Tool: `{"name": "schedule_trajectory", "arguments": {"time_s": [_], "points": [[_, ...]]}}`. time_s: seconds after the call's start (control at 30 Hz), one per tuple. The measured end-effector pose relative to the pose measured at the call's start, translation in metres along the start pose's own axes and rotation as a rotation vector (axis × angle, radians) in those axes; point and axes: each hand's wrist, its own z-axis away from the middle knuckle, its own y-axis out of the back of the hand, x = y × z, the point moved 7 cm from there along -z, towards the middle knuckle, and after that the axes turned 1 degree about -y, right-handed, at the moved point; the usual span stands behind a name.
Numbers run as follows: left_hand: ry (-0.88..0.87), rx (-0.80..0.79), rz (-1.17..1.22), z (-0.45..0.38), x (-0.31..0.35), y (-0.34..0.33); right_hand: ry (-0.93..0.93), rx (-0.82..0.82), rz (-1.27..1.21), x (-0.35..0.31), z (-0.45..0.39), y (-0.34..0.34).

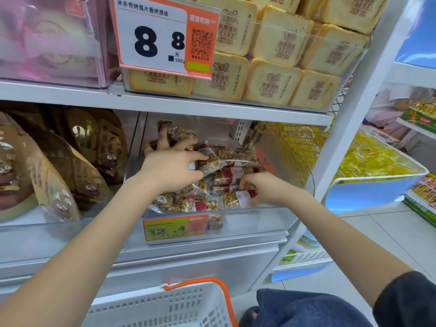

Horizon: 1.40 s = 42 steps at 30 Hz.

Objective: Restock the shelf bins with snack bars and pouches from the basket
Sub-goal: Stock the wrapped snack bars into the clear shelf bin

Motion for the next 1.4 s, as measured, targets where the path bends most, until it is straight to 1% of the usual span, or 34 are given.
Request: {"name": "schedule_trajectory", "arguments": {"time_s": [0.17,0.23,0.3,0.33,0.4,0.43,0.47,0.57,0.63,0.77,0.83,0.9,0.93,1.03,1.07,1.17,1.2,1.27,1.33,1.4], "points": [[-0.008,0.008,0.001,0.000,-0.001,0.000,0.040,0.034,-0.085,-0.012,-0.012,-0.001],[-0.007,0.008,0.001,0.000,-0.001,0.000,0.038,0.020,-0.085,-0.014,-0.013,-0.003],[-0.008,0.010,-0.004,0.000,-0.001,0.000,0.004,0.054,-0.142,-0.012,-0.009,0.004],[-0.011,0.012,-0.005,0.000,0.000,-0.001,-0.038,0.111,-0.260,-0.010,-0.007,0.013],[-0.014,0.015,-0.003,0.000,0.000,-0.001,-0.134,0.265,-0.683,-0.010,0.003,0.038],[-0.014,0.015,-0.002,0.000,0.000,0.000,-0.178,0.315,-0.871,-0.012,0.006,0.048],[-0.013,0.015,-0.003,0.000,0.000,-0.001,-0.208,0.322,-0.980,-0.019,0.005,0.052],[-0.010,0.025,-0.012,0.000,0.000,-0.001,-0.261,0.252,-1.086,-0.054,-0.011,0.042],[-0.010,0.040,-0.011,0.000,-0.001,-0.001,-0.317,0.303,-1.175,-0.064,-0.017,0.030],[-0.001,0.038,-0.020,-0.001,-0.002,0.000,-0.477,0.448,-1.670,-0.034,0.010,0.026],[0.004,0.031,-0.025,-0.002,-0.002,-0.002,-0.517,0.452,-1.742,-0.012,0.031,0.026],[-0.001,0.037,-0.027,-0.002,-0.002,-0.002,-0.541,0.393,-1.649,-0.002,0.050,0.027],[-0.003,0.038,-0.026,-0.002,-0.002,-0.002,-0.558,0.347,-1.536,0.002,0.055,0.025],[-0.006,0.026,-0.026,-0.002,-0.001,-0.002,-0.561,0.216,-0.993,0.014,0.058,0.027],[-0.007,0.023,-0.026,-0.002,-0.001,-0.002,-0.561,0.188,-0.887,0.017,0.057,0.027],[-0.011,0.031,-0.026,-0.002,-0.002,-0.003,-0.524,0.034,-0.727,0.013,0.051,0.019],[-0.012,0.034,-0.028,-0.002,-0.002,-0.003,-0.492,-0.020,-0.676,0.006,0.048,0.015],[-0.015,0.037,-0.030,-0.002,-0.002,-0.002,-0.393,-0.057,-0.475,-0.001,0.042,0.010],[-0.019,0.036,-0.030,-0.002,-0.002,-0.002,-0.232,-0.031,-0.222,-0.007,0.034,0.018],[-0.019,0.035,-0.035,-0.002,-0.001,-0.002,-0.041,0.039,-0.004,-0.022,0.030,0.032]]}}
